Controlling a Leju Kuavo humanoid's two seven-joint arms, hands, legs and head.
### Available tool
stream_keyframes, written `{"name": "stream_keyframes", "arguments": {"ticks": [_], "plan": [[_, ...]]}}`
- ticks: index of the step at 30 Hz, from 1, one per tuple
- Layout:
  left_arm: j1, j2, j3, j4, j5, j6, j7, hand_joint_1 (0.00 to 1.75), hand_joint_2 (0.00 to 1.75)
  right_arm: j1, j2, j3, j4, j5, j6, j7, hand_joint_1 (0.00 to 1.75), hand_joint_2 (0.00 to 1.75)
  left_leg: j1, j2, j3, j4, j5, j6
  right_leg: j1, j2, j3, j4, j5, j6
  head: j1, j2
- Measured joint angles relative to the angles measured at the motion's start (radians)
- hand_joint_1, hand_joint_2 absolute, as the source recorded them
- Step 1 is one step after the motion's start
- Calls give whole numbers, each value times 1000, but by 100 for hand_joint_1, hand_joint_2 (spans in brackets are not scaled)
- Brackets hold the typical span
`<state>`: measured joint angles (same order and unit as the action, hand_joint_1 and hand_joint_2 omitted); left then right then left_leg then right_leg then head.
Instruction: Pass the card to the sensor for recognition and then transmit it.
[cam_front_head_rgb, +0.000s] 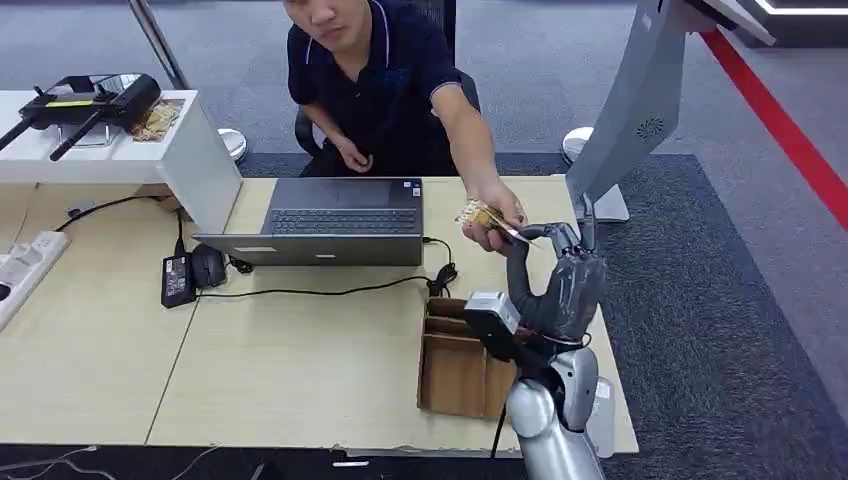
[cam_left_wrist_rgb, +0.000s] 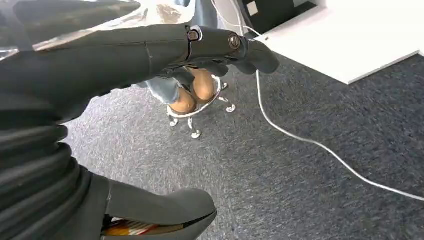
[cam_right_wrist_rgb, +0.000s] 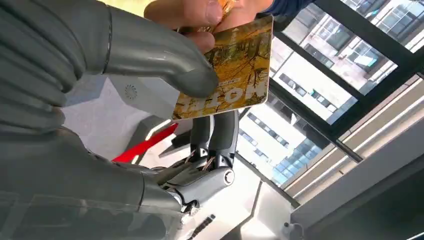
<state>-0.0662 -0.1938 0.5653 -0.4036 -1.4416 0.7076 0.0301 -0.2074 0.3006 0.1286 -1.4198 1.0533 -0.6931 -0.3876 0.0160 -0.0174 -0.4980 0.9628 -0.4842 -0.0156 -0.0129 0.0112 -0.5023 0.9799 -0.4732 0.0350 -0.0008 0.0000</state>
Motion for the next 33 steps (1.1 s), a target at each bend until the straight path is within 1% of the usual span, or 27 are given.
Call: {"name": "stream_keyframes", "arguments": {"ticks": [7,8,9,18,22,30,33], "plan": [[0,2,-13,3,6,0,1,0,175,-2,0,0,14,14,0,0,175,175,0,0,0,0,0,0,0,0,0,0,0,0,0,0],[0,2,-14,3,7,0,1,0,175,-3,0,0,16,16,0,0,154,175,0,0,0,0,0,0,0,0,0,0,0,0,0,0],[0,2,-14,4,8,0,1,0,175,-3,0,0,16,18,0,1,0,175,0,0,0,0,0,0,0,0,0,0,0,0,0,0],[1,2,-22,4,28,0,7,0,175,-3,1,1,20,3,0,1,0,175,0,0,0,0,0,0,0,0,0,0,0,0,0,0],[6,2,-22,4,42,0,12,0,175,-3,1,6,24,-37,0,1,0,175,0,0,0,0,0,0,0,0,0,0,0,0,0,0],[23,3,-21,2,54,0,13,0,175,0,-1,25,23,-157,-1,35,0,175,0,0,0,0,0,0,0,0,-1,0,0,0,0,0],[29,3,-21,2,54,0,13,0,175,1,-1,25,21,-173,-1,42,0,175,0,0,0,0,0,0,0,0,-1,0,0,0,0,0]]}}
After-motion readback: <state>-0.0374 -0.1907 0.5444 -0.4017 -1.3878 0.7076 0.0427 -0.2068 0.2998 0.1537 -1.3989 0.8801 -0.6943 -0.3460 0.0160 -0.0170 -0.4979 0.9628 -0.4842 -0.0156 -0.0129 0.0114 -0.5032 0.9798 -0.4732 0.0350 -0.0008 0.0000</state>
